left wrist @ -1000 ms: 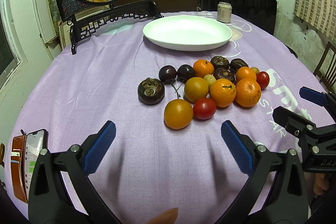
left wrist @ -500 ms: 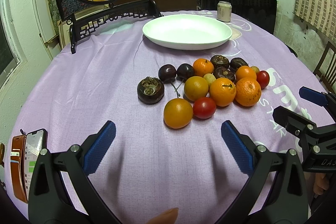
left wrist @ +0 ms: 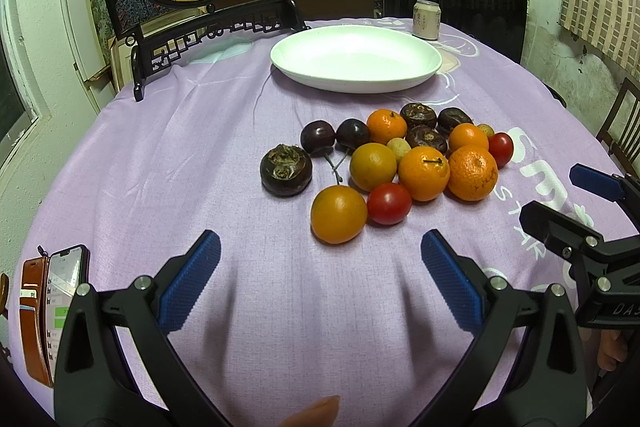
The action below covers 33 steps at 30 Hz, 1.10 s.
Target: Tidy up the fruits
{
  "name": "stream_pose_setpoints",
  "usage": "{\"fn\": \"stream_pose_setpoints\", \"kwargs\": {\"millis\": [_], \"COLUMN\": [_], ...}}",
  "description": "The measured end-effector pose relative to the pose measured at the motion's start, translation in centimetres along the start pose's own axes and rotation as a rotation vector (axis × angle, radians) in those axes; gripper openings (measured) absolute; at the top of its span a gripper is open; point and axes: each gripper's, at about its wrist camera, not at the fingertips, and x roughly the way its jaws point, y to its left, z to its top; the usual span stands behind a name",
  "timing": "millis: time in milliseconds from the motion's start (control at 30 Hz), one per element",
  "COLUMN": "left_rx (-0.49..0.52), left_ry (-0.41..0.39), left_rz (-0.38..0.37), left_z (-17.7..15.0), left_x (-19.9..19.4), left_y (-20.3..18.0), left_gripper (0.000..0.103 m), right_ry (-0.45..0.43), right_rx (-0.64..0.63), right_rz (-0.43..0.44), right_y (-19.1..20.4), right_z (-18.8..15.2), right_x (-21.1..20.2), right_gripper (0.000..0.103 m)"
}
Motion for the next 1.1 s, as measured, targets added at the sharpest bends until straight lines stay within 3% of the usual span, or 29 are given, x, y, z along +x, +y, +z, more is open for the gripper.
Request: {"fn": "stream_pose_setpoints", "kwargs": {"millis": [300, 500, 633, 867, 1100], "left_rx": [0.003, 0.000, -0.034, -0.004, 0.023], "left_ry": [0.020, 0.133, 0.223, 0.227, 0.223], "left_rz": [-0.008, -0.044, -0.082, -0.073, -0.094], "left_z": [-0.6, -1.0, -1.7, -1.9, -0.9], "left_x": [0.3, 2.3, 3.7, 3.1, 3.9], "left_y": [-0.3, 0.5, 1.6, 1.4, 1.3], "left_gripper": [0.101, 0.101, 0.101, 0.101, 0.101], "right_ry": [0.010, 0.133, 0.207, 0.249, 0.263], "right_rx": [-0.001, 0.007, -0.018, -0.101, -0.159], "right_rz": [0.001, 0.033, 0.008, -0.023, 0.009], "right_y": [-0.2, -0.5, -1.3, -1.8, -2.2], "right_z": [-0.1, -0.9, -1.6, -2.5, -2.6], "right_x": [0.2, 2.5, 2.7, 2.9, 2.9], "right_gripper": [0.102, 0.102, 0.102, 0.102, 0.102]}}
